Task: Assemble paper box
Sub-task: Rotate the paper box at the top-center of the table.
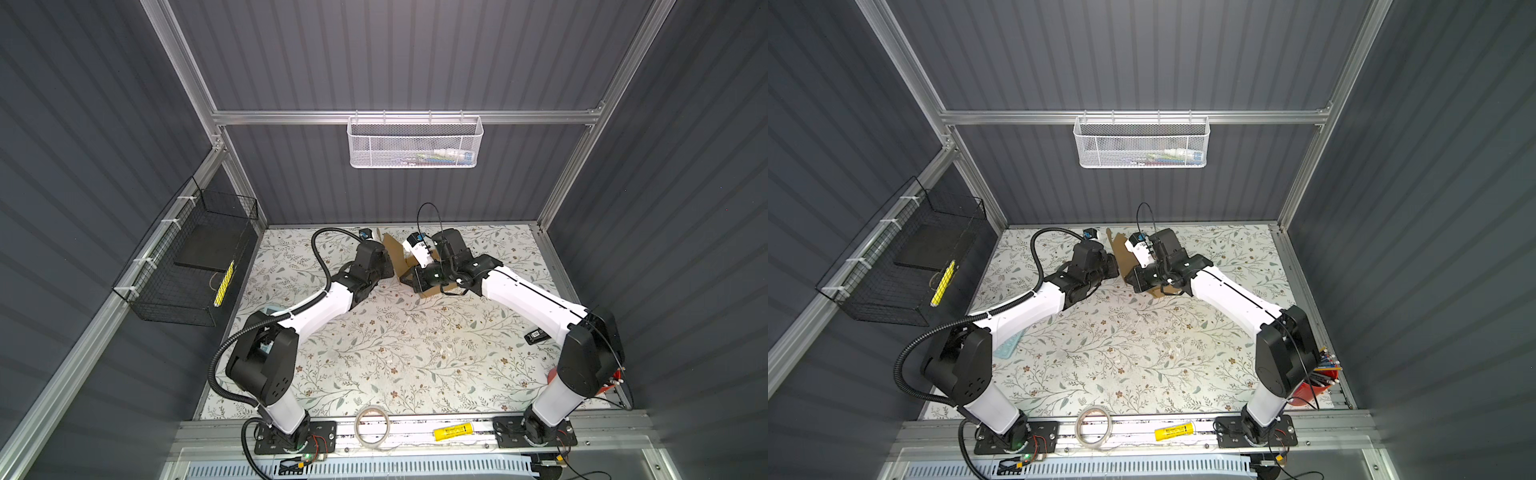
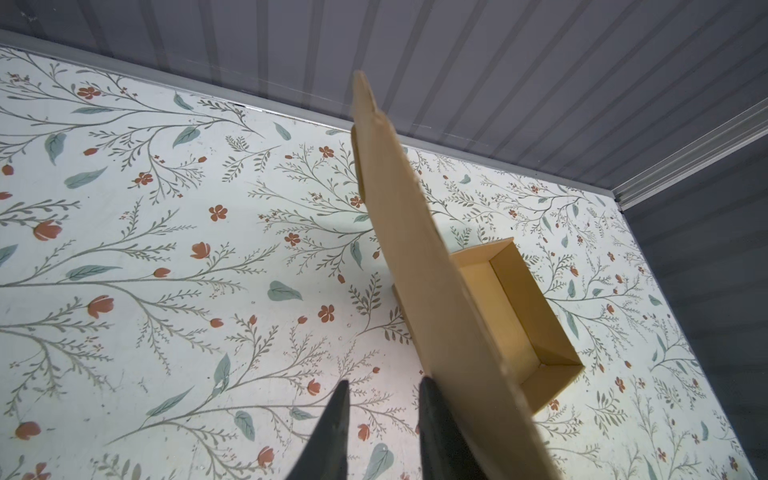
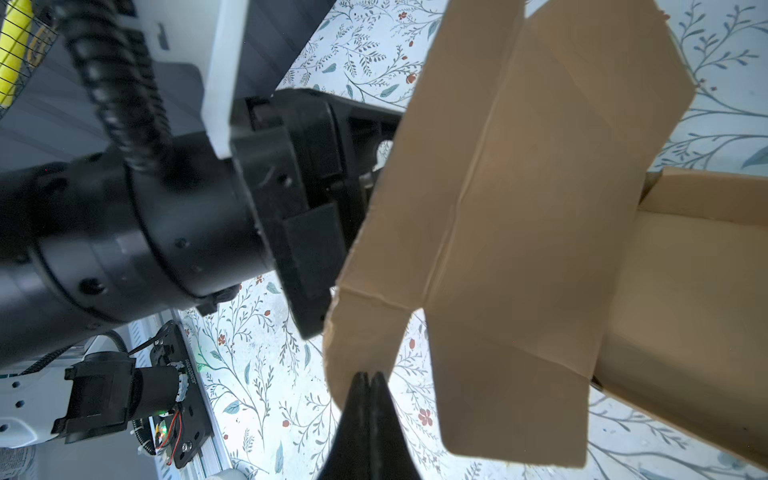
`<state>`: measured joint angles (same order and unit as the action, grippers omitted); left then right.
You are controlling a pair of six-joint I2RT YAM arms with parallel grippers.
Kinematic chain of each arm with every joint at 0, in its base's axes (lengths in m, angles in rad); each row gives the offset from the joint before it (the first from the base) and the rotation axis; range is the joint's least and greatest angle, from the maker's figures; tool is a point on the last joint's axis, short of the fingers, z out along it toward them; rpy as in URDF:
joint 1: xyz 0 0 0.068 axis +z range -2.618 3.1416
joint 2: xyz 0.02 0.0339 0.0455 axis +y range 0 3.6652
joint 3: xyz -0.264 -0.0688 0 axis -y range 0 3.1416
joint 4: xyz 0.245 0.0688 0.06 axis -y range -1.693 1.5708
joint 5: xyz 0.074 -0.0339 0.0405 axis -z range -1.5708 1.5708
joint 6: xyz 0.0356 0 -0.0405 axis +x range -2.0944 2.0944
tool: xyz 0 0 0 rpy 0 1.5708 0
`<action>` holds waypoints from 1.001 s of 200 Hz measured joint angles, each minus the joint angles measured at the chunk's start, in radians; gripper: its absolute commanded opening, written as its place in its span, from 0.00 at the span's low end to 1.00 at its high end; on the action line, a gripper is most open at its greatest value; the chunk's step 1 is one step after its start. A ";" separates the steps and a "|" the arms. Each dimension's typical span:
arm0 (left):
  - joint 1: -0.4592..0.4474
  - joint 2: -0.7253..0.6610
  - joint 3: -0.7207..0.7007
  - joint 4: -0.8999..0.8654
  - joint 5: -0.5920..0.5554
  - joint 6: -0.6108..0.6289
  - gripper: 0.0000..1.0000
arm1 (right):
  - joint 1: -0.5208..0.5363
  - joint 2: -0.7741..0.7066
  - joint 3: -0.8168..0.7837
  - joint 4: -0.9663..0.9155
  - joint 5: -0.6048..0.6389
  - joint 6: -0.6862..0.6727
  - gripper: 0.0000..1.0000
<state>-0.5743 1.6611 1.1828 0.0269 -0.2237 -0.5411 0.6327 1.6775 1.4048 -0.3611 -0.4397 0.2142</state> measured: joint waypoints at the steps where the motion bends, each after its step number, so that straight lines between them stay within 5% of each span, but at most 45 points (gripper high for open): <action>1: 0.000 0.000 0.001 0.001 0.000 0.000 0.29 | 0.000 0.000 0.000 0.000 0.000 0.000 0.03; 99: 0.018 0.005 0.047 0.018 0.039 0.011 0.30 | 0.027 -0.001 0.020 -0.011 0.054 0.018 0.03; 200: 0.058 0.005 0.085 -0.080 0.106 0.020 0.47 | -0.074 -0.190 -0.143 0.003 0.123 0.040 0.05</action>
<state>-0.5163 1.6665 1.2675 -0.0536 -0.1177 -0.5209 0.5591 1.4872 1.2613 -0.3580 -0.3168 0.2543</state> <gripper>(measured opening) 0.461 0.056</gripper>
